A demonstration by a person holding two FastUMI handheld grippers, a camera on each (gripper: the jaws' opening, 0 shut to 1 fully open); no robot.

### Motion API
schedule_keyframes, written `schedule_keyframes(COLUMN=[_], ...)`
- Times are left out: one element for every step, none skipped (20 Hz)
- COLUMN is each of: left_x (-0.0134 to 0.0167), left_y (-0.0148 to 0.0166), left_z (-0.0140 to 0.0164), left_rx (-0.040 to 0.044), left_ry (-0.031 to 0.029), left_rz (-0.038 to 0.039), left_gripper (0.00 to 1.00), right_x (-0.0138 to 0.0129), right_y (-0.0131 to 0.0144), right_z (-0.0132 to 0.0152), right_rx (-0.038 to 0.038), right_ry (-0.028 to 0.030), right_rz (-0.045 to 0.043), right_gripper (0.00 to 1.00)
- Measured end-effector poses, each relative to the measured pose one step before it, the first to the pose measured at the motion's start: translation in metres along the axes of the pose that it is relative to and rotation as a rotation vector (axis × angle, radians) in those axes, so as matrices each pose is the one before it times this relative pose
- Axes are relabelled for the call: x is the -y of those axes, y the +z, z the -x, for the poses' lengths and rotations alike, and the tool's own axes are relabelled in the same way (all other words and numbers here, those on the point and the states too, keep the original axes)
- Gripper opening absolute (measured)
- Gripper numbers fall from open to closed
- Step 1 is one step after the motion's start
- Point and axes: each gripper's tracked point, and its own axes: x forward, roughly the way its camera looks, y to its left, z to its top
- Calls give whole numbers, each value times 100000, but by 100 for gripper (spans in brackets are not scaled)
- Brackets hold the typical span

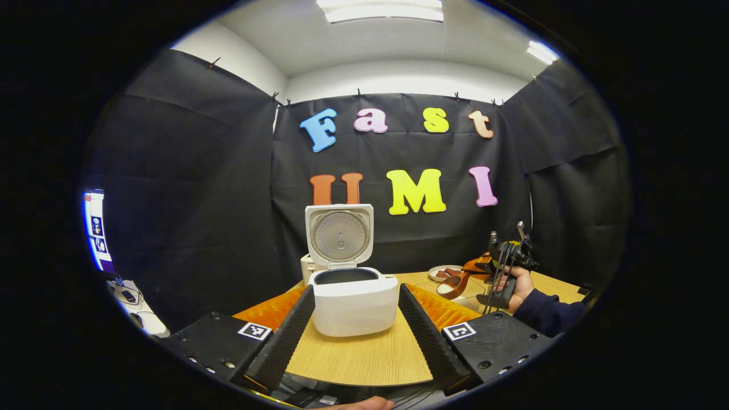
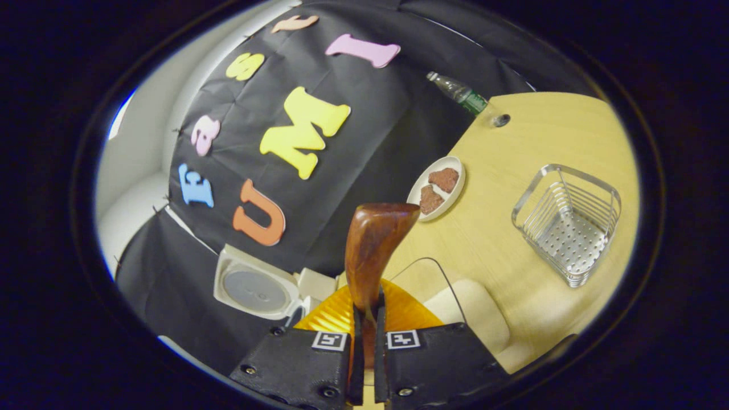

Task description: Close the left gripper, press the button to open the rice cooker; take a wooden spoon from the chopstick holder with the right hand, scoop a spoonful of rice and pour it into the rice cooker, then put the wooden spoon back into the chopstick holder.

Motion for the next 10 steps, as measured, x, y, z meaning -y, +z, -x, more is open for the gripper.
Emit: schedule_keyframes(left_x=[30,-51,-191,-148,-79,3,-300,-124,-71,-173], left_y=[36,18,-126,-121,42,7,284,550,370,274], left_z=[-164,-276,-484,-347,-419,-640,-508,-567,-373,-303], left_rx=[123,43,-415,-359,-688,-1503,-606,406,370,382], left_ry=[-114,82,238,294,-307,-330,441,25,-65,51], left_rz=[617,705,584,348,42,76,275,-58,-120,-97], left_gripper=[94,94,94,94,94,94,94,94,94,94], right_x=[-662,-892,-888,-788,-724,-801,-949,-769,-862,-1174], right_y=[590,284,297,402,167,32,-166,-290,-548,-532], right_z=[299,226,34,-29,-154,-63,-274,-491,-671,-602], right_rx=[162,-582,-439,-38,-578,-776,-1099,-929,-379,-590], right_ry=[3438,4176,4009,2471,1518,1209,1254,1345,1483,1436], right_rz=[-6319,-5316,-5154,-4929,-3763,-2333,-348,802,1028,941], right_gripper=[12,12,12,12,12,12,12,12,12,12])
